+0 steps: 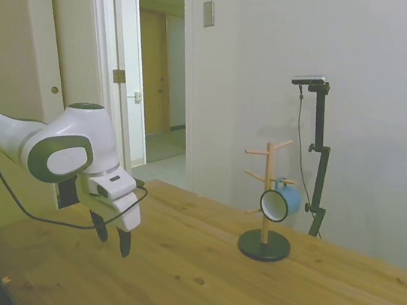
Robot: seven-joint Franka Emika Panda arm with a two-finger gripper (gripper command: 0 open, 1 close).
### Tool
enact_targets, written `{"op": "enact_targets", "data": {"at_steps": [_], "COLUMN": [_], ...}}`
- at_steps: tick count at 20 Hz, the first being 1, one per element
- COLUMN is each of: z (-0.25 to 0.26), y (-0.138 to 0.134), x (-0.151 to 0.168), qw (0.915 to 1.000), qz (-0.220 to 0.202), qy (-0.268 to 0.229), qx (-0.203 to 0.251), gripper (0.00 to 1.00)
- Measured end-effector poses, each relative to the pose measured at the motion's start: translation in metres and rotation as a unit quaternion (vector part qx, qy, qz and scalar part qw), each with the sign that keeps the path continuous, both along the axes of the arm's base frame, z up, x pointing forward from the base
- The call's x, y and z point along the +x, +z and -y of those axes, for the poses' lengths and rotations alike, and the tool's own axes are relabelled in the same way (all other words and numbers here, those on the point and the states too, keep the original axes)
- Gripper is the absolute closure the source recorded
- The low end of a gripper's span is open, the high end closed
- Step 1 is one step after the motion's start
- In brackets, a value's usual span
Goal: Unload the mug
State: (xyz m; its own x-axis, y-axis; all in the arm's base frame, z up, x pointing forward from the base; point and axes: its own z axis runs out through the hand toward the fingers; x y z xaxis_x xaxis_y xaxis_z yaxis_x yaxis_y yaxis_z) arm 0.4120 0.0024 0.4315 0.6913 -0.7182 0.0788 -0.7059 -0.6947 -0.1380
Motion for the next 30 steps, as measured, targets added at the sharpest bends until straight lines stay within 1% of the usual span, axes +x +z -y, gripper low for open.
{"op": "enact_targets", "data": {"at_steps": [2,6,10,12,16,19,21,24,27,30], "z": [0.001,0.006,0.026,0.038,0.06,0.075,0.086,0.105,0.127,0.147], "y": [0.0,-0.001,-0.009,-0.008,-0.006,-0.003,0.001,0.006,0.005,0.007], "x": [0.0,0.0,-0.004,-0.004,-0.002,0.002,0.005,0.013,0.022,0.04], "qw": [1.0,1.0,1.0,0.9998,0.9977,0.9929,0.9867,0.9751,0.967,0.9644], "qz": [0.0,0.0,0.001,0.014,0.062,0.11,0.151,0.204,0.234,0.246], "qy": [0.005,0.0,-0.007,-0.012,-0.025,-0.043,-0.058,-0.081,-0.096,-0.092], "qx": [-0.008,-0.007,-0.002,0.0,-0.006,-0.014,-0.021,-0.029,-0.031,-0.027], "gripper": [0.0,0.0,0.0,0.0,0.0,0.0,0.0,0.0,0.0,0.0]}}
